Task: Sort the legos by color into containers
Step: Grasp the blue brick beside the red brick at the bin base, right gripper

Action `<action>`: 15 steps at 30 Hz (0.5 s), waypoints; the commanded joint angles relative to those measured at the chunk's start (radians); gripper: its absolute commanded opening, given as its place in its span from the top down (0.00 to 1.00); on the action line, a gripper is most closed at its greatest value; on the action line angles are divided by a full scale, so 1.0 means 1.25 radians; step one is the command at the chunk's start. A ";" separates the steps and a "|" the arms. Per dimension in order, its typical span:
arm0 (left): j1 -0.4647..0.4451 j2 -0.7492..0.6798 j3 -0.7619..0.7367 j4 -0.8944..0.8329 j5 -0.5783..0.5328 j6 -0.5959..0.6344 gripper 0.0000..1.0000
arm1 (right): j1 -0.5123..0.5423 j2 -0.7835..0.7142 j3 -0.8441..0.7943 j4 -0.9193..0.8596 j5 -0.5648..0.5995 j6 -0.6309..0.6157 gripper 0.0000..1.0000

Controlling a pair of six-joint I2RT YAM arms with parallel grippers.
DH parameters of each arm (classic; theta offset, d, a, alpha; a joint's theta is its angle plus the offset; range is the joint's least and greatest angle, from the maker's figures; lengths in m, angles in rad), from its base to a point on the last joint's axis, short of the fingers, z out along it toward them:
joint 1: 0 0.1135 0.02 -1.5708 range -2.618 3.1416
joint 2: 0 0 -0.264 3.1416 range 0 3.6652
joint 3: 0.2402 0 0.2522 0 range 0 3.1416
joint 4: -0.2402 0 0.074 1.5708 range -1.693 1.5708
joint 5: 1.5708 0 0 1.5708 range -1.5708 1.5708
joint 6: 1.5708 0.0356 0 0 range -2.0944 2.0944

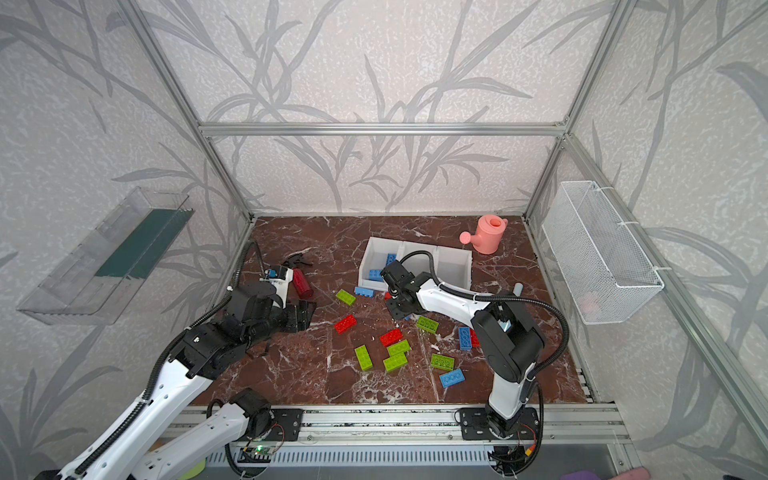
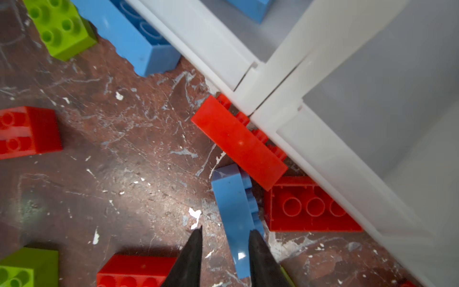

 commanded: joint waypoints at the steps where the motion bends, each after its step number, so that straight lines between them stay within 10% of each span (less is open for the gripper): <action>1: -0.003 -0.010 -0.004 -0.003 -0.014 0.013 0.24 | -0.003 0.020 0.024 -0.036 0.019 -0.009 0.66; 15: -0.002 -0.014 -0.009 0.000 -0.011 0.016 0.24 | -0.003 0.072 0.073 -0.067 0.043 -0.029 0.58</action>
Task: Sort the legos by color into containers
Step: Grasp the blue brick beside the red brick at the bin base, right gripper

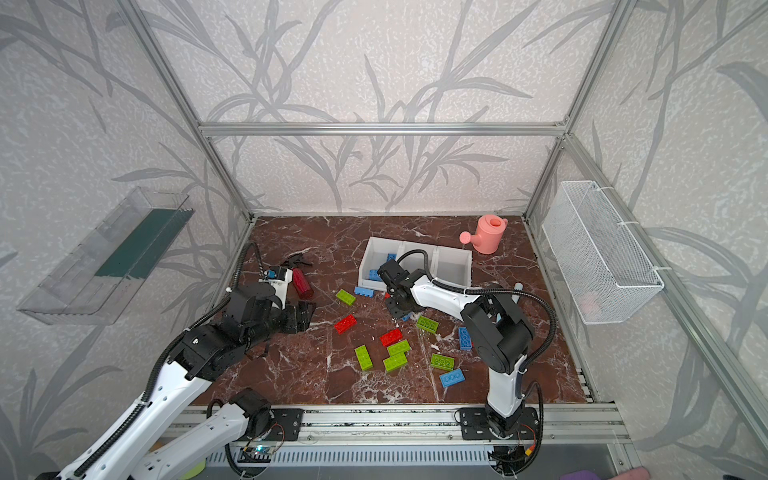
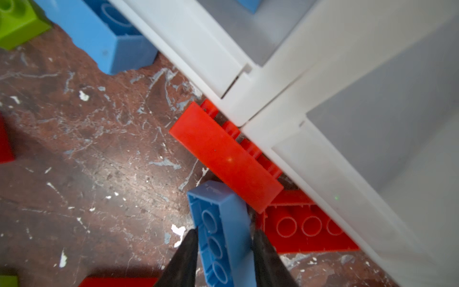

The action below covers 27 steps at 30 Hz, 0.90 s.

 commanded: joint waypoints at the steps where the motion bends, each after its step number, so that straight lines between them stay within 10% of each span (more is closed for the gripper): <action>1: -0.002 -0.003 -0.007 -0.001 -0.010 0.009 0.24 | -0.002 0.015 0.024 -0.034 0.013 -0.012 0.58; 27: -0.001 -0.019 -0.009 0.003 -0.010 0.016 0.23 | 0.031 -0.048 0.045 -0.066 0.004 0.002 0.88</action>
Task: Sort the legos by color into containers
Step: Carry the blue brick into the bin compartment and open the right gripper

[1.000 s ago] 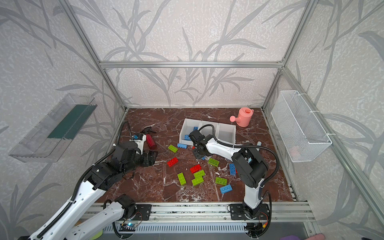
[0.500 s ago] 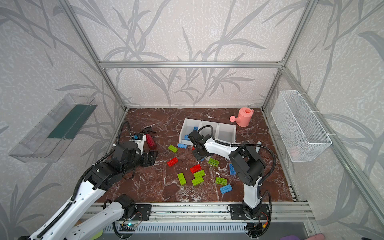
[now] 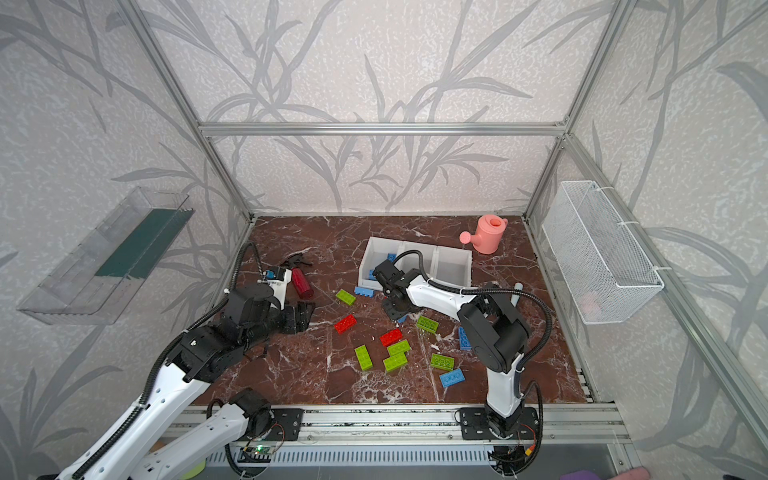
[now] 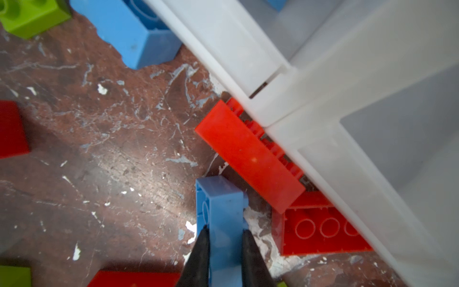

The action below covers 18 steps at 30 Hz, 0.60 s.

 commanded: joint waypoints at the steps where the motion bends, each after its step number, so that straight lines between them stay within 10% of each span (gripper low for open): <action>1: -0.001 -0.009 -0.008 0.001 -0.011 0.007 0.23 | 0.007 -0.065 0.020 -0.035 0.003 0.013 0.88; 18: -0.001 -0.047 -0.017 -0.004 -0.015 0.004 0.23 | -0.014 -0.082 0.221 -0.038 -0.009 -0.026 0.88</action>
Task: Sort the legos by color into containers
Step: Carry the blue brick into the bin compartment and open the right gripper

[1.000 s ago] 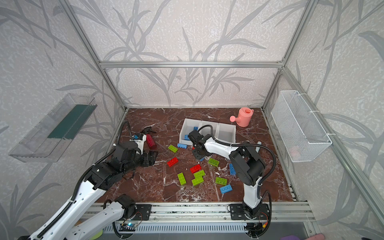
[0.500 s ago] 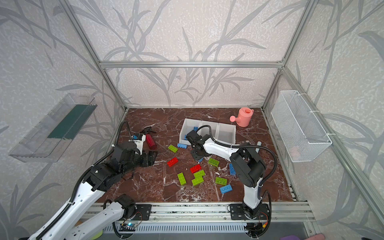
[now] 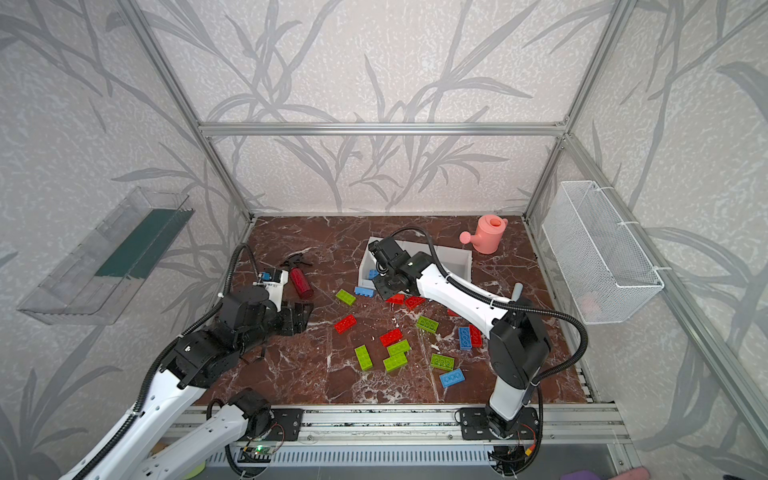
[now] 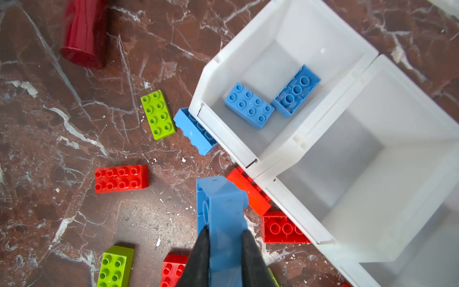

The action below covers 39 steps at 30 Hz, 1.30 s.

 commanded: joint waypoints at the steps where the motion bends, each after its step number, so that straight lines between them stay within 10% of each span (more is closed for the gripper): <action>1: -0.001 -0.014 -0.009 -0.004 -0.014 0.005 0.23 | -0.025 0.048 0.085 0.000 -0.001 -0.015 0.88; 24: 0.000 0.019 -0.009 -0.001 0.013 0.004 0.23 | -0.117 0.325 0.376 0.013 -0.038 0.015 0.84; 39: -0.001 0.043 -0.010 -0.004 0.010 -0.001 0.23 | -0.119 0.319 0.409 0.004 -0.046 0.006 0.51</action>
